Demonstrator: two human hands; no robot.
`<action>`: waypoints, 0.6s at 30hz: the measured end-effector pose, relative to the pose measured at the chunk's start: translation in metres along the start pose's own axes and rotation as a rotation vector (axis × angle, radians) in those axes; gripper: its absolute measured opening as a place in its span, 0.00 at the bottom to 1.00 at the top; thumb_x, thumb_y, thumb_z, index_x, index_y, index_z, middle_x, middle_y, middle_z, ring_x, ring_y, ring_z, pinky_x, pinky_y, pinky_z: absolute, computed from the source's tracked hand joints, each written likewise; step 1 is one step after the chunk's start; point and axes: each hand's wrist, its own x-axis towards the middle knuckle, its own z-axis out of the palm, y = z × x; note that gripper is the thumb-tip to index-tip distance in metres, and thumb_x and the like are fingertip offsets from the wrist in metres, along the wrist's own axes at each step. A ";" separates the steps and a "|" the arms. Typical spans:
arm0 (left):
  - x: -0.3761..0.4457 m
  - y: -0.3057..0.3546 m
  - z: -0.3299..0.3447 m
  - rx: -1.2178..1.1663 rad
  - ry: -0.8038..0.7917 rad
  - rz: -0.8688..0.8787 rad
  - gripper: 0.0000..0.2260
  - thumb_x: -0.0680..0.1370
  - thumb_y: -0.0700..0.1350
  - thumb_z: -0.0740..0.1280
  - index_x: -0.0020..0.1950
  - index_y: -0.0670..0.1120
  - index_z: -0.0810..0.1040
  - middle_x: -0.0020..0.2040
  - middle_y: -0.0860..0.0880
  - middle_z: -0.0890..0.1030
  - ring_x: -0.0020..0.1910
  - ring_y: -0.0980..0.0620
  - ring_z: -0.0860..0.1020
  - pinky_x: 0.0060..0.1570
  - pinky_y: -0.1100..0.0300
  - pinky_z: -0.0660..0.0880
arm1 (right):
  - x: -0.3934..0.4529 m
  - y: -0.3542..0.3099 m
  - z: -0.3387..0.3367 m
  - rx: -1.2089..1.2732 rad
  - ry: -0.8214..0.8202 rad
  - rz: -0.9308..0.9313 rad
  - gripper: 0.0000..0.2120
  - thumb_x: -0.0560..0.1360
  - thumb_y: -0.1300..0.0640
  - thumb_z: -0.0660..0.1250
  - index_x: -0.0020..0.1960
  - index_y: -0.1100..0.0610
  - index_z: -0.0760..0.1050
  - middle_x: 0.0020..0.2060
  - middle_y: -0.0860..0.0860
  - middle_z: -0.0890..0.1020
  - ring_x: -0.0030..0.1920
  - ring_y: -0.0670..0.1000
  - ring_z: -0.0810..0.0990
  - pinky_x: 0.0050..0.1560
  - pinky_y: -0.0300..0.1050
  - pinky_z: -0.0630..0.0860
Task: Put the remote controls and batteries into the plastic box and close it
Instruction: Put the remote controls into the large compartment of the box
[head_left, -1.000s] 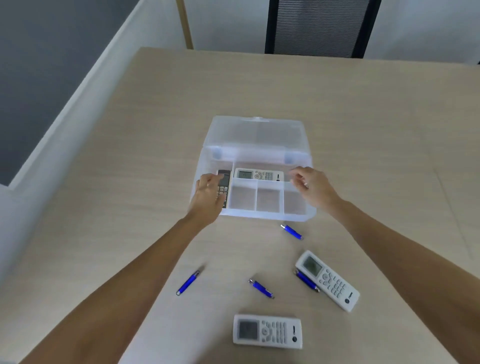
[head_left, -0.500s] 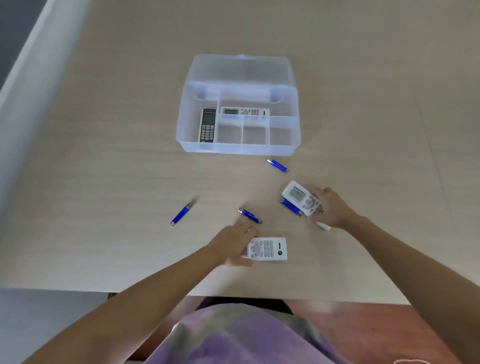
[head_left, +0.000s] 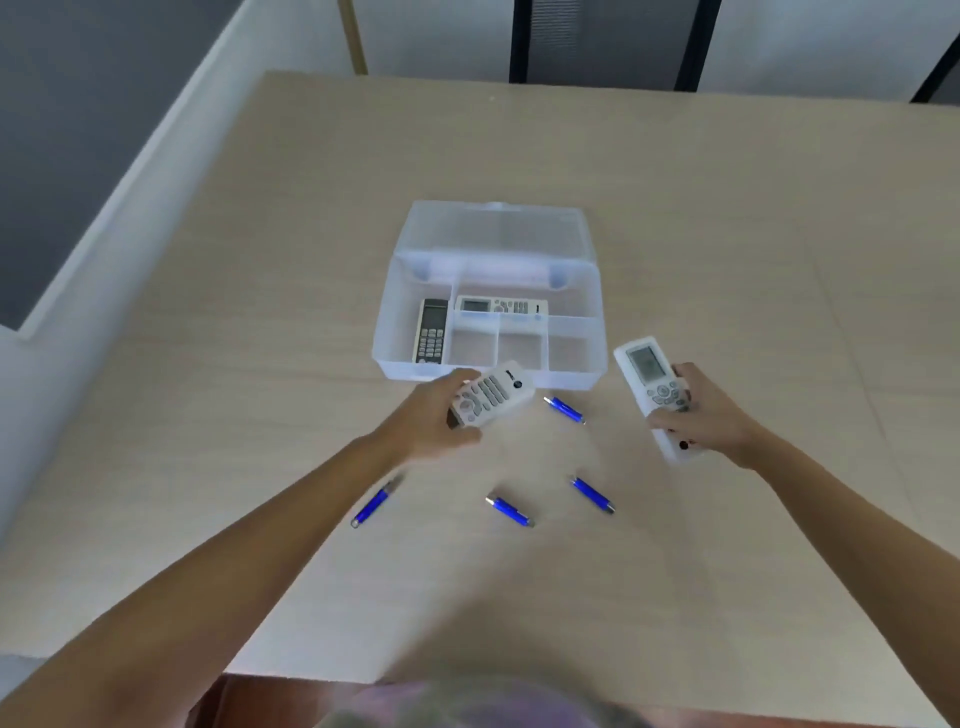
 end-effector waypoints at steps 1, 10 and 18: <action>0.019 0.002 -0.016 0.009 0.049 0.013 0.30 0.69 0.41 0.73 0.69 0.48 0.67 0.53 0.48 0.79 0.36 0.55 0.75 0.33 0.70 0.70 | 0.006 -0.012 -0.007 0.079 0.003 -0.020 0.27 0.66 0.60 0.72 0.61 0.51 0.65 0.49 0.53 0.78 0.44 0.54 0.79 0.41 0.49 0.76; 0.199 0.016 -0.064 0.260 -0.023 0.028 0.28 0.78 0.52 0.65 0.75 0.49 0.59 0.64 0.41 0.73 0.61 0.41 0.74 0.60 0.47 0.73 | 0.091 -0.084 -0.032 0.303 0.130 -0.006 0.16 0.77 0.42 0.58 0.57 0.51 0.71 0.43 0.49 0.79 0.39 0.52 0.79 0.38 0.45 0.76; 0.247 -0.011 -0.042 0.485 -0.289 0.091 0.19 0.83 0.47 0.52 0.74 0.56 0.61 0.61 0.45 0.73 0.60 0.43 0.73 0.59 0.47 0.68 | 0.159 -0.089 -0.024 0.290 0.105 -0.009 0.11 0.78 0.48 0.57 0.56 0.50 0.72 0.41 0.49 0.79 0.36 0.52 0.78 0.37 0.45 0.74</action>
